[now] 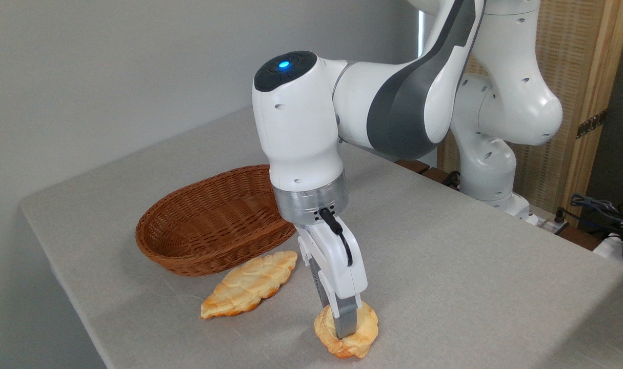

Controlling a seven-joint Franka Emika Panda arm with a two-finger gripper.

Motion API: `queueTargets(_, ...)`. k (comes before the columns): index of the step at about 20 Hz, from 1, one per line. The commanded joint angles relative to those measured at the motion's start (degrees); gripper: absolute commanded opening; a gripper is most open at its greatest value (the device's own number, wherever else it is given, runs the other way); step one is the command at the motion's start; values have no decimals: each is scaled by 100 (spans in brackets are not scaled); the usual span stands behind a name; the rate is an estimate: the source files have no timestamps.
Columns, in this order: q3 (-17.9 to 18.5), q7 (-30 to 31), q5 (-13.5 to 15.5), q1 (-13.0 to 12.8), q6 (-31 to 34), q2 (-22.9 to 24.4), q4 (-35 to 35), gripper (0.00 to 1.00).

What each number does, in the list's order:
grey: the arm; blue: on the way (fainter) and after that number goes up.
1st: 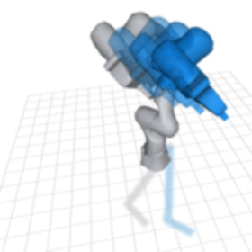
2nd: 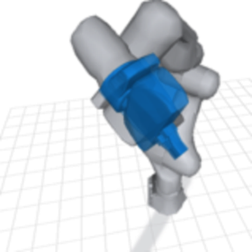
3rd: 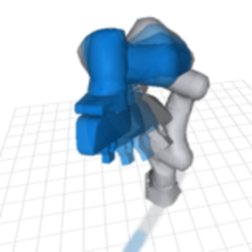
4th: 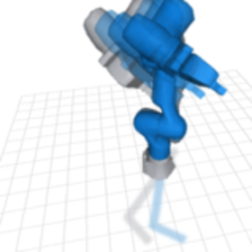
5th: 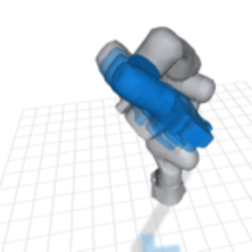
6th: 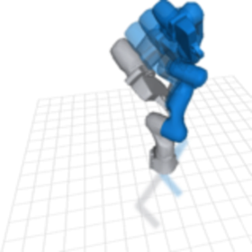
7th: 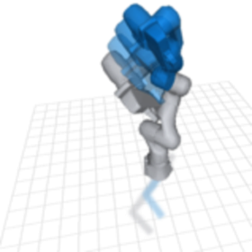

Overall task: Put bread into the basket
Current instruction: 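Close the gripper on the round bun, then lift the bun and carry it over the wicker basket, then lower the bun into the basket and open the gripper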

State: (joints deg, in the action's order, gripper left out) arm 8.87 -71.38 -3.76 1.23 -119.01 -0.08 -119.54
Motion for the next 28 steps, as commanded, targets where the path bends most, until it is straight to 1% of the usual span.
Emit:
queueTargets(1,36,-78,-46,-27,-114,114,-166,35)
queueTargets(6,36,-69,-37,-35,-105,122,-140,35)
queueTargets(10,-43,-43,24,-88,-61,263,27,35)
queueTargets(11,-78,-17,94,-97,-61,272,106,35)
queueTargets(13,-306,158,427,-97,123,272,369,36)
queueTargets(14,-350,403,577,-97,263,289,536,37)
queueTargets(16,-630,1271,832,-97,343,307,686,41)
queueTargets(18,-1017,1870,851,-97,535,386,870,41)
queueTargets(19,-1227,2169,877,-97,676,404,976,46)
queueTargets(20,-1430,2589,868,-97,791,412,1064,48)
queueTargets(21,-1623,2976,868,-97,844,413,1152,48)
queueTargets(23,-1922,3322,868,-97,906,421,1240,50)
queueTargets(24,-2098,3497,868,-97,906,430,1249,64)
queueTargets(25,-2274,3786,842,-97,906,421,1240,74)
queueTargets(26,-2475,4033,798,-97,906,404,1240,80)
queueTargets(27,-2634,4131,763,-97,897,369,1249,96)
queueTargets(28,-2705,4158,763,-97,897,334,1249,99)
